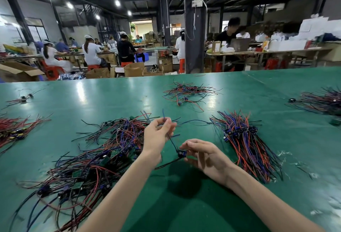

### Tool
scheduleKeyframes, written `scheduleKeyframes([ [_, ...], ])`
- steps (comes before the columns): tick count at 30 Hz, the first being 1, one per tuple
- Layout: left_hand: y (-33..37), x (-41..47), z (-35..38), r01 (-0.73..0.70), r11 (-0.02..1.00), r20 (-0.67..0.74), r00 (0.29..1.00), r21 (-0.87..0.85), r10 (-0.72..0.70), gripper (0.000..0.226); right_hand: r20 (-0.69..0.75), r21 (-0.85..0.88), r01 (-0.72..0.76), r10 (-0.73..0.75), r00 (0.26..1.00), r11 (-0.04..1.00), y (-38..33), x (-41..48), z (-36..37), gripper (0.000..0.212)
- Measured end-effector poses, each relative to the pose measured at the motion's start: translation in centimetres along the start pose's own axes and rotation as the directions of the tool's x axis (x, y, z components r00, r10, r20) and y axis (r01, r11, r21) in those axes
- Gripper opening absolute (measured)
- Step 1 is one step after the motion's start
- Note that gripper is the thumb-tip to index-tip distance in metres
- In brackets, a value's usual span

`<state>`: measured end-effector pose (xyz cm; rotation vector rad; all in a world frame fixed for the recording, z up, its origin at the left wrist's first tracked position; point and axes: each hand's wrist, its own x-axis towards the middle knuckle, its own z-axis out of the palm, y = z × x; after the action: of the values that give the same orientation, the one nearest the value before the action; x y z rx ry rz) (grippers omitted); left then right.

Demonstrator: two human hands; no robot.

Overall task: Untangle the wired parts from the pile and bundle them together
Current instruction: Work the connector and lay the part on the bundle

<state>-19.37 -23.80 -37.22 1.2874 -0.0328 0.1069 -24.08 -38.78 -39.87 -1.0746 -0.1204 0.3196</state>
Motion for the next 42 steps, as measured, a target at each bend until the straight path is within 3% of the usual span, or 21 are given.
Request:
scheduleKeyframes([
  [4,-2.0,-0.9,-0.3,0.051,0.995,0.057,0.997,0.083,-0.056,0.008,0.005,0.021,0.012,-0.012,1.0,1.0,0.8,0.3,0.2,0.014],
  [7,-2.4,-0.7,-0.9,0.049,0.948,0.079,0.994,0.314,-0.077,0.014,-0.063,-0.15,0.062,-0.072,0.995,0.987,1.3,0.4,0.4,0.021],
  [9,-2.1,-0.3,-1.9,-0.052,0.769,0.048,0.998,0.637,0.028,0.015,-0.139,-0.353,0.078,-0.134,0.981,0.932,1.3,0.5,0.3,0.02],
  [11,-1.2,-0.3,-3.2,-0.113,0.447,0.081,0.993,0.887,0.09,0.008,-0.187,-0.535,0.062,-0.189,0.964,0.843,1.1,0.5,0.0,0.019],
  [12,-0.8,-0.3,-3.7,-0.113,0.327,0.101,0.994,0.938,0.052,0.014,-0.196,-0.595,0.05,-0.205,0.959,0.802,1.0,0.6,-0.2,0.019],
  [13,-0.5,-0.1,-4.2,-0.105,0.284,0.116,0.993,0.953,-0.022,0.021,-0.197,-0.634,0.039,-0.211,0.957,0.772,0.9,0.6,-0.4,0.019],
  [16,0.3,-0.6,-4.4,-0.039,0.379,0.163,0.94,0.924,-0.3,0.032,-0.128,-0.771,0.022,-0.188,0.974,0.636,0.7,0.5,-0.4,0.017],
  [18,0.5,-1.1,-3.9,-0.054,0.388,0.228,0.879,0.92,-0.418,0.034,-0.035,-0.83,0.034,-0.114,0.993,0.557,0.8,0.2,-0.1,0.01],
  [20,0.5,-1.6,-3.4,-0.081,0.397,0.276,0.841,0.914,-0.465,0.031,0.04,-0.895,0.064,-0.064,0.997,0.441,1.0,-0.2,0.3,0.017],
  [22,0.5,-1.9,-3.2,-0.054,0.476,0.316,0.812,0.878,-0.491,0.024,0.089,-0.941,0.114,-0.091,0.992,0.32,1.4,-0.4,0.5,0.023],
  [23,0.5,-2.0,-3.1,-0.036,0.519,0.337,0.799,0.854,-0.499,0.019,0.106,-0.942,0.137,-0.115,0.988,0.307,1.5,-0.4,0.6,0.022],
  [28,0.0,-2.1,-3.5,0.059,0.735,0.385,0.822,0.676,-0.42,0.011,0.019,-0.904,0.123,-0.25,0.968,0.41,1.4,-0.2,0.5,0.003],
  [30,0.0,-2.2,-3.3,0.178,0.838,0.369,0.837,0.516,-0.405,0.008,-0.066,-0.802,0.093,-0.242,0.968,0.59,1.3,0.0,0.7,0.004],
  [32,0.0,-2.3,-3.0,0.255,0.887,0.364,0.841,0.385,-0.4,0.004,-0.141,-0.553,0.057,-0.16,0.977,0.831,1.3,0.0,1.0,0.009],
  [34,0.1,-2.3,-2.8,0.302,0.911,0.352,0.851,0.28,-0.39,0.005,-0.172,-0.313,0.031,-0.089,0.981,0.949,1.2,-0.1,1.4,0.006],
  [38,0.4,-2.7,-2.4,0.373,0.915,0.409,0.819,0.153,-0.402,0.021,-0.242,-0.073,0.066,-0.082,0.967,0.995,0.7,-0.1,1.5,0.009],
  [42,0.2,-3.2,-2.2,0.343,0.883,0.482,0.743,0.32,-0.464,0.027,-0.309,0.093,0.104,-0.071,0.948,0.99,0.1,-0.1,1.2,0.012],
])
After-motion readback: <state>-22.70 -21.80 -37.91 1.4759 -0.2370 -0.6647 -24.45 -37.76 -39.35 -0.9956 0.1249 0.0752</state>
